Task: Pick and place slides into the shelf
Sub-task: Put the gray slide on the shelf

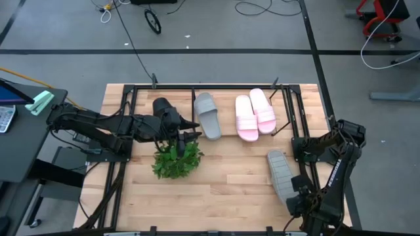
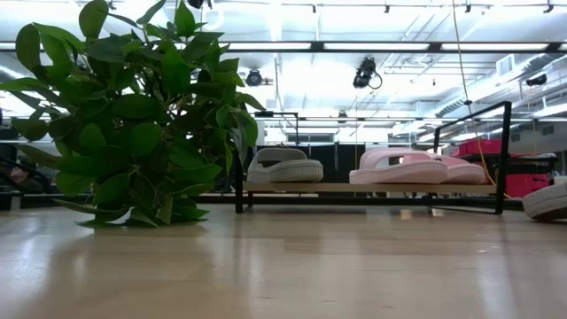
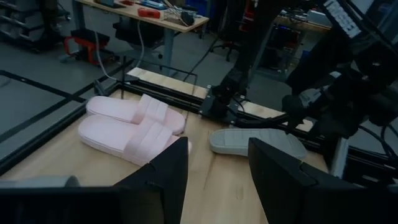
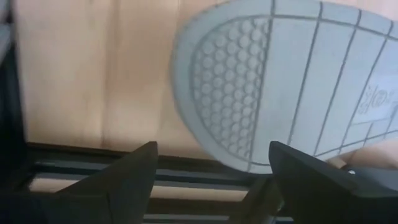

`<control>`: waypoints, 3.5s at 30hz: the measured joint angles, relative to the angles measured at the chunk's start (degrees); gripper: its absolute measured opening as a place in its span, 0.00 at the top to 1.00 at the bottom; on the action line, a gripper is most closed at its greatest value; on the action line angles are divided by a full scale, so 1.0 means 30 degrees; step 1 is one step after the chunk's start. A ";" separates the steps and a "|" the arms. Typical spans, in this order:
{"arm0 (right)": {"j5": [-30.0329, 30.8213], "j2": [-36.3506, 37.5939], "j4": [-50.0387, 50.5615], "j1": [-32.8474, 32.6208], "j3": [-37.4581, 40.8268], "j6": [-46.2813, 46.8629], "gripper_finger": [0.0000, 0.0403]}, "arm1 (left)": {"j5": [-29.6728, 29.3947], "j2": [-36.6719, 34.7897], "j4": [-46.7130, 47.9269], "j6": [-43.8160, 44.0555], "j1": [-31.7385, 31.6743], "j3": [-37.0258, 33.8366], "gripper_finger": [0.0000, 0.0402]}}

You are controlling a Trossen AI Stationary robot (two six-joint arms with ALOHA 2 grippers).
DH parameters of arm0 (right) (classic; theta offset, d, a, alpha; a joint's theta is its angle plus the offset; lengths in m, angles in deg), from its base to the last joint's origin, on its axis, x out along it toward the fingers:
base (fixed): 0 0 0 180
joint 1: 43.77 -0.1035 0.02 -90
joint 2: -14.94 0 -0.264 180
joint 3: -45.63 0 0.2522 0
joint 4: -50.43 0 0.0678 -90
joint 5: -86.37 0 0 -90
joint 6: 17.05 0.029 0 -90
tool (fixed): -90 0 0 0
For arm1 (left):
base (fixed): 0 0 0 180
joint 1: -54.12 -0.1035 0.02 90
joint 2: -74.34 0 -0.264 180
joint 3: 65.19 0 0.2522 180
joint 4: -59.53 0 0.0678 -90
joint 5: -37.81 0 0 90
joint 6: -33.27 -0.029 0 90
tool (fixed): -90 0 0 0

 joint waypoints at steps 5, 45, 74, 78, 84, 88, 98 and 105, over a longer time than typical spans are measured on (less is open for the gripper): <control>0.0048 -0.0022 0.0062 0.0012 0.0460 -0.0044 0.25 | -0.0463 0.0000 0.0000 -0.0009 0.0000 -0.0003 0.57; 0.0280 -0.2480 -0.2895 0.2194 0.0559 0.1199 0.88 | -0.1107 0.0000 0.0118 -0.0220 -0.0006 -0.0006 0.57; 0.1639 0.1086 -0.3797 0.5737 -0.3324 0.6509 0.71 | -0.1049 0.0000 0.0178 -0.1240 -0.0007 0.0000 0.57; 0.0466 0.1086 -0.3657 0.5604 -0.3324 0.9111 0.62 | -0.0918 -0.0006 0.0368 -0.1233 -0.0007 0.0000 0.57; 0.0629 0.1086 -0.2501 0.4138 -0.3309 1.8864 0.57 | -0.0903 -0.0007 0.0621 -0.1160 -0.0007 -0.0004 0.57; 0.0059 0.1013 -0.1848 0.2940 -0.3311 2.2631 0.57 | -0.0903 -0.0007 0.0618 -0.1402 -0.0007 -0.0003 0.57; 0.0000 0.1480 0.1157 0.4358 -0.3309 2.2672 0.57 | -0.0896 -0.0007 0.0597 -0.2872 -0.0022 0.0000 0.57; -0.1155 0.1987 0.3979 0.5112 -0.3309 2.1887 0.58 | -0.0393 -0.0007 0.0612 -0.2878 -0.0015 0.0000 0.57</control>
